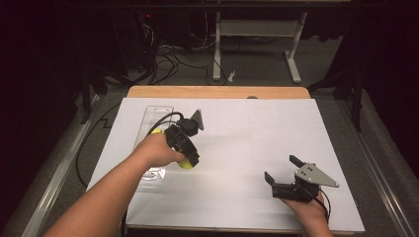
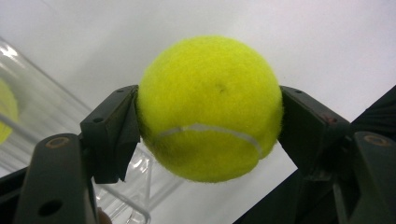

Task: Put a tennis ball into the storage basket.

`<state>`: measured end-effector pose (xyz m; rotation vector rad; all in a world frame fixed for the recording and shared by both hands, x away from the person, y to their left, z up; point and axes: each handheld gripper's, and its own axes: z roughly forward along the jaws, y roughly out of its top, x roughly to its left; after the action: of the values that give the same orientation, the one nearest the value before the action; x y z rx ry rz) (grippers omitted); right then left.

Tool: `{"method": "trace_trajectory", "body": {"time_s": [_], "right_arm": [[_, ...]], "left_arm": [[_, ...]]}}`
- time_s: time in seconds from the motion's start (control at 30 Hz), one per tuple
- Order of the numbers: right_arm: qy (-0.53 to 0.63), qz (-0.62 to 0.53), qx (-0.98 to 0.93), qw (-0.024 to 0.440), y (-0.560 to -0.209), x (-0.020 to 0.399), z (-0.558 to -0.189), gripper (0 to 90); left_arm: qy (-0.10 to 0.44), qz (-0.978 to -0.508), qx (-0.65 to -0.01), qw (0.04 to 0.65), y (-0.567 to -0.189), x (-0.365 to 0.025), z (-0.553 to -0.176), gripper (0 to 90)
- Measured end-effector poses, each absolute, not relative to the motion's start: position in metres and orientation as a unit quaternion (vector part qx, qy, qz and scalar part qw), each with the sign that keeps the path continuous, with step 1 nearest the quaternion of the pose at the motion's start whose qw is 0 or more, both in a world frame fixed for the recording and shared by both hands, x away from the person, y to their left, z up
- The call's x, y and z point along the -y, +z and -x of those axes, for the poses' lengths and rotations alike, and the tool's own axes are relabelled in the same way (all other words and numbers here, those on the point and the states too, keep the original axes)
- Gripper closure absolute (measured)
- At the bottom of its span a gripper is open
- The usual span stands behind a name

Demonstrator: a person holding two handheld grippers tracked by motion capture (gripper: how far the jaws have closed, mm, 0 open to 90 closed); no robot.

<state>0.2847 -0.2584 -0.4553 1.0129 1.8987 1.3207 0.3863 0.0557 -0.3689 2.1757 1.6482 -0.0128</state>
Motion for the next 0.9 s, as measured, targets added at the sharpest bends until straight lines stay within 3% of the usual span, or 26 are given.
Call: {"method": "trace_trajectory", "body": {"time_s": [0.9], "right_arm": [[0.503, -0.375, -0.718, 0.301, -0.457, 0.253, -0.284, 0.3]], "left_arm": [[0.005, -0.769, -0.604, 0.207, -0.340, -0.078, -0.392, 27.2]]}}
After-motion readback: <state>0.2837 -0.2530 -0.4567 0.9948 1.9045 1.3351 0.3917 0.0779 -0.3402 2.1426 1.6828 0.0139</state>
